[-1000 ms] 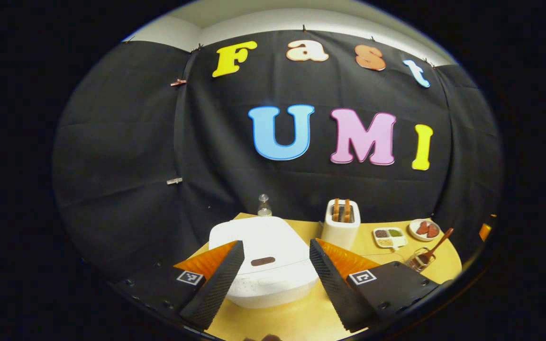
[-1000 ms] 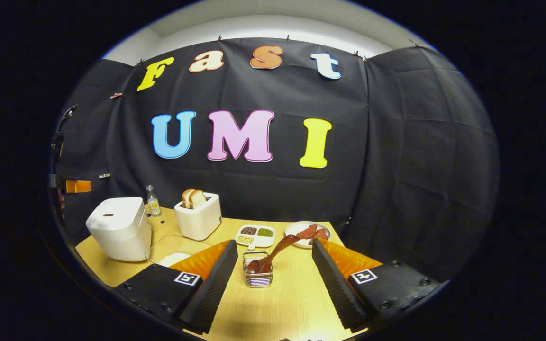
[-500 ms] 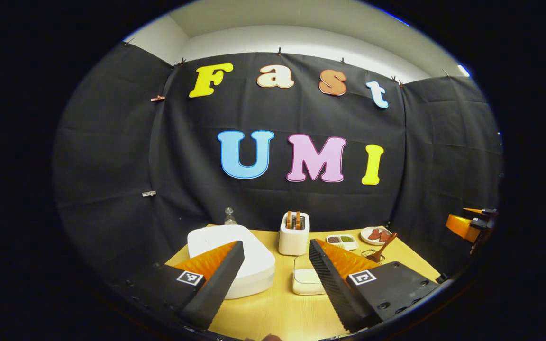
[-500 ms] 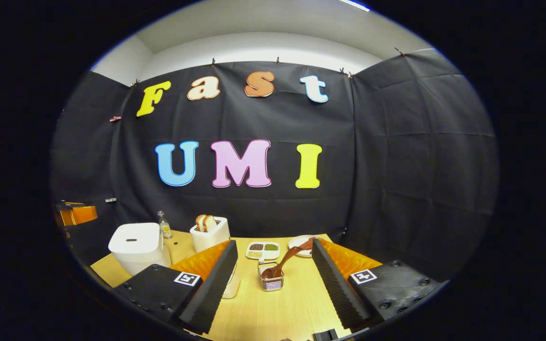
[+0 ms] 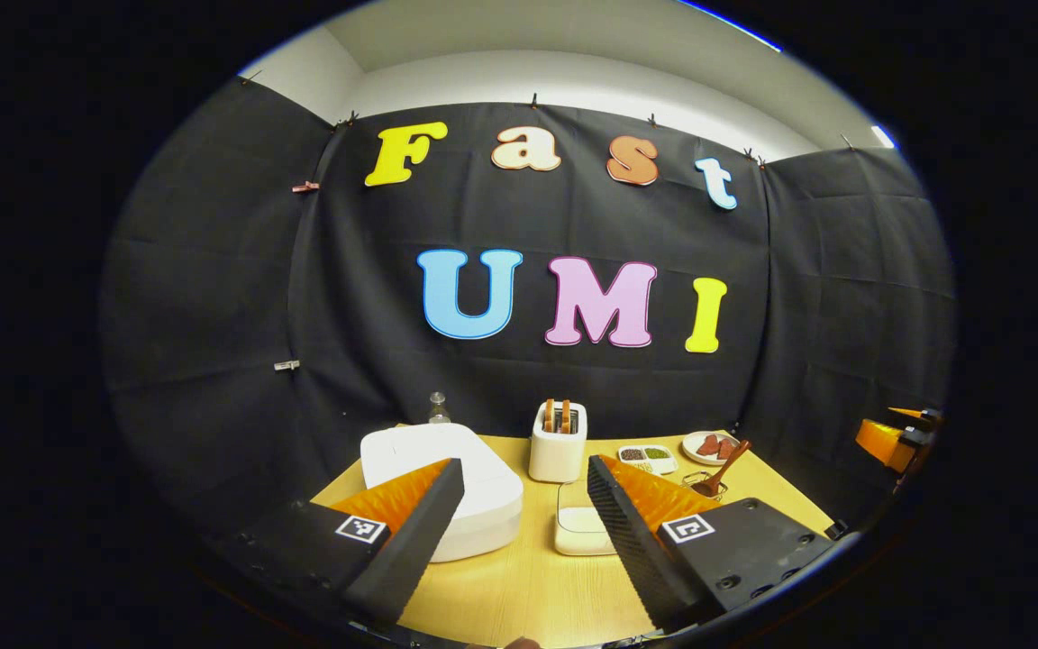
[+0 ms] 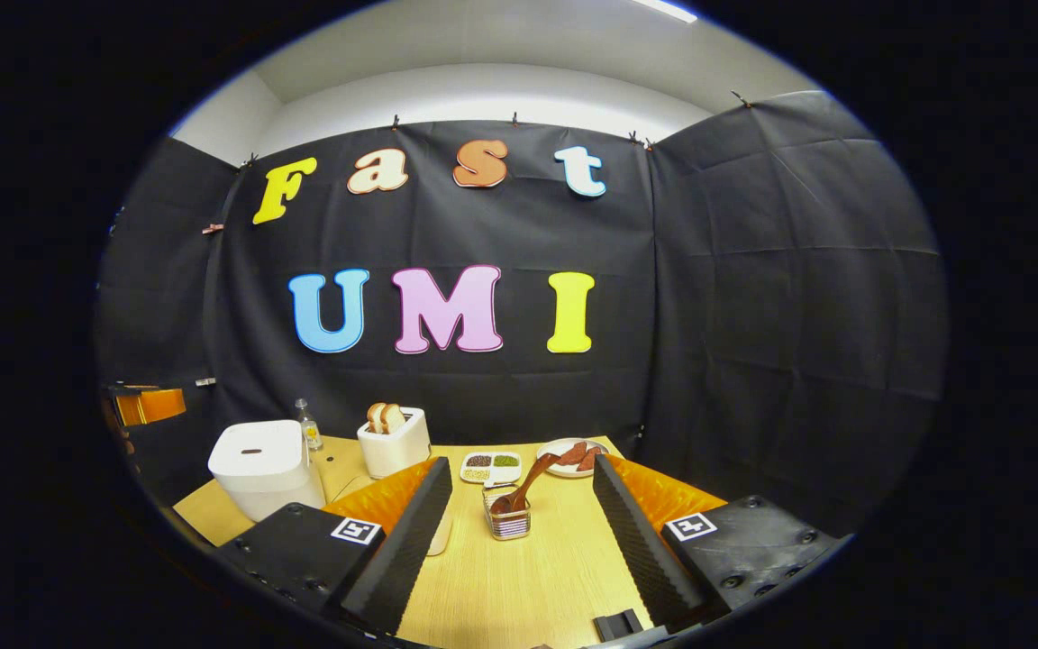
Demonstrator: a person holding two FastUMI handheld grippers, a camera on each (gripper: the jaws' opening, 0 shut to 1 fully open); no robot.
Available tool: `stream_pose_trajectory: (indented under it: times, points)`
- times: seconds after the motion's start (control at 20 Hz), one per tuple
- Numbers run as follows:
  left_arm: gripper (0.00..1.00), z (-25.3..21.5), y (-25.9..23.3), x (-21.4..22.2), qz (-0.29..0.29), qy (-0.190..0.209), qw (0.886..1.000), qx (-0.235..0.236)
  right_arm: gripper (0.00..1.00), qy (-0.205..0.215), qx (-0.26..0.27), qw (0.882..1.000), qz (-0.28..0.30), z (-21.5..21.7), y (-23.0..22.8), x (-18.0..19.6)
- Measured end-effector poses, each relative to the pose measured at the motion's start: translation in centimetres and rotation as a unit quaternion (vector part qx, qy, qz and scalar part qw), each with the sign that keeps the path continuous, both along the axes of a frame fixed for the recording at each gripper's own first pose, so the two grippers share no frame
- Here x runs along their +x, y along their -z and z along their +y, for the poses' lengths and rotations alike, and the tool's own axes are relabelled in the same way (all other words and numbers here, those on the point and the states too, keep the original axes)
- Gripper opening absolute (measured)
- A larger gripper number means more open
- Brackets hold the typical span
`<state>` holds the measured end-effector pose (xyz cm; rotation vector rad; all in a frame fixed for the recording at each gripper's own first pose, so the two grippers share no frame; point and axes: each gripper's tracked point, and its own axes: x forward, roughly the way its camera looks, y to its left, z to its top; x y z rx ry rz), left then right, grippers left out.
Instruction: Close the left gripper, press the button to open the rice cooker; take a wooden spoon from the chopstick holder with the right hand, scoop a spoonful of rice and pour it into the rice cooker, then put the wooden spoon back into the chopstick holder.
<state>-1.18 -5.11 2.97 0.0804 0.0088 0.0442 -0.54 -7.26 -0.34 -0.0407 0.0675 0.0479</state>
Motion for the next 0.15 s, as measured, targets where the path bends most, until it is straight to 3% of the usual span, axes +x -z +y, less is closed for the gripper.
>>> stream_pose_trajectory:
  times: [0.15]
  points:
    - [0.95, -0.41, 0.66, -0.34, 0.007, 0.010, 1.000, -0.011, 0.98, 0.002, 0.006, 1.000, 0.003, 0.13, 0.21, 0.10]
